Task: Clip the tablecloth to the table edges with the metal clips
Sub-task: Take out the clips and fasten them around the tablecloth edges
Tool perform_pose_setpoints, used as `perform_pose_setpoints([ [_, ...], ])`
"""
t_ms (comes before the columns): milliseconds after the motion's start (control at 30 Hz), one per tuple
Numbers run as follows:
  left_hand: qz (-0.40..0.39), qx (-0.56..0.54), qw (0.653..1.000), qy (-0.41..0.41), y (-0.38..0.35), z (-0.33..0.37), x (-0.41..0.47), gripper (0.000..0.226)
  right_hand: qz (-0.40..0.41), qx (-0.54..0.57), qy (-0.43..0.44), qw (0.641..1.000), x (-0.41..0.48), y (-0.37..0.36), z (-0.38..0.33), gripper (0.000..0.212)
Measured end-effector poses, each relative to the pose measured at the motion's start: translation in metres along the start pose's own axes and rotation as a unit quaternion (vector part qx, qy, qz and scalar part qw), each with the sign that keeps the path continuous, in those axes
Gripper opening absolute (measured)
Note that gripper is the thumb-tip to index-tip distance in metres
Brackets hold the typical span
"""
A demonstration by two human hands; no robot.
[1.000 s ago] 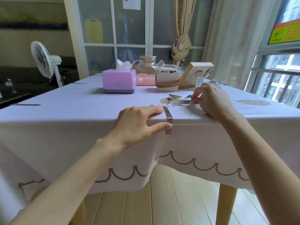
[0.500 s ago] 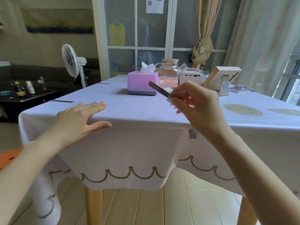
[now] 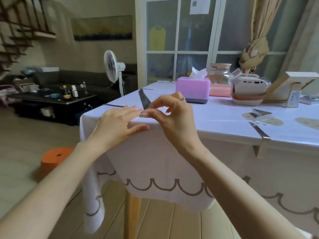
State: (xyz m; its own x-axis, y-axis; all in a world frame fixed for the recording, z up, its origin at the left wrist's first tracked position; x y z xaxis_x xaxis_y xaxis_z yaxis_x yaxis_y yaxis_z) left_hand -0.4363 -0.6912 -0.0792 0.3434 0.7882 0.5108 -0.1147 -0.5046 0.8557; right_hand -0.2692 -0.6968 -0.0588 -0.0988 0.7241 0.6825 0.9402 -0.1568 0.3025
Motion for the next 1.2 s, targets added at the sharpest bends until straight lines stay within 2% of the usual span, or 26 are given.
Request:
perform_pose_setpoints([
  [67,-0.011,-0.061,0.998,0.013,0.005,-0.012,-0.002,0.091,-0.024,0.072,-0.024,0.997,0.001,-0.008,-0.002,0.014],
  [167,0.026,-0.112,0.993,-0.016,0.011,-0.043,-0.014,0.085,-0.035,0.172,-0.065,0.982,0.0,-0.022,-0.003,0.021],
  [333,0.07,-0.126,0.989,-0.026,0.012,-0.061,-0.025,0.07,-0.018,0.222,-0.084,0.971,-0.008,-0.052,-0.004,0.016],
  [433,0.06,-0.183,0.981,-0.014,0.016,-0.064,-0.026,0.038,-0.022,0.23,-0.099,0.968,-0.019,-0.071,-0.003,0.012],
  [533,0.061,-0.256,0.965,-0.016,0.015,-0.068,-0.03,0.044,-0.021,0.248,-0.102,0.963,-0.032,-0.088,-0.001,0.01],
  [600,0.06,-0.338,0.939,-0.031,0.014,-0.07,-0.032,0.048,-0.01,0.249,-0.094,0.964,-0.038,-0.097,0.0,0.008],
  [667,0.058,-0.414,0.908,-0.038,0.015,-0.071,-0.033,0.046,0.003,0.238,-0.083,0.968,-0.043,-0.105,0.001,0.009],
  [733,0.056,-0.442,0.894,-0.051,0.016,-0.07,-0.033,0.045,0.005,0.22,-0.066,0.973,-0.046,-0.112,0.002,0.012],
  [933,0.049,-0.412,0.908,-0.053,0.014,-0.072,-0.033,0.06,0.005,0.179,-0.018,0.984,-0.051,-0.128,0.01,0.011],
  [1067,0.023,-0.361,0.928,-0.086,0.018,-0.076,-0.034,0.064,0.025,0.169,0.038,0.985,-0.047,-0.129,0.012,0.02],
  [1133,0.023,-0.342,0.936,-0.085,0.019,-0.076,-0.034,0.061,0.061,0.103,0.085,0.989,-0.043,-0.128,0.015,0.019],
  [1200,0.023,-0.332,0.939,-0.088,0.018,-0.076,-0.033,0.063,0.131,-0.037,0.16,0.978,-0.039,-0.123,0.022,0.012],
])
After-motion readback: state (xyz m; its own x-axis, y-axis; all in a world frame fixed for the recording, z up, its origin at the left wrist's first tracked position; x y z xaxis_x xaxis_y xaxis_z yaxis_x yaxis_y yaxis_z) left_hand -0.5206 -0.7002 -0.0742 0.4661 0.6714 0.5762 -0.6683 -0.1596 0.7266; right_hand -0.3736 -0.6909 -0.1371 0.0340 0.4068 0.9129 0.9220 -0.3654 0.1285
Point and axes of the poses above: each hand's wrist, its own x-axis towards the middle knuckle, its own y-axis out of the back of the hand, z = x × y, the point moved 1 cm from there along x, towards the middle knuckle, and after that the axes turned 12 degrees about -y, right-handed, at the moved point
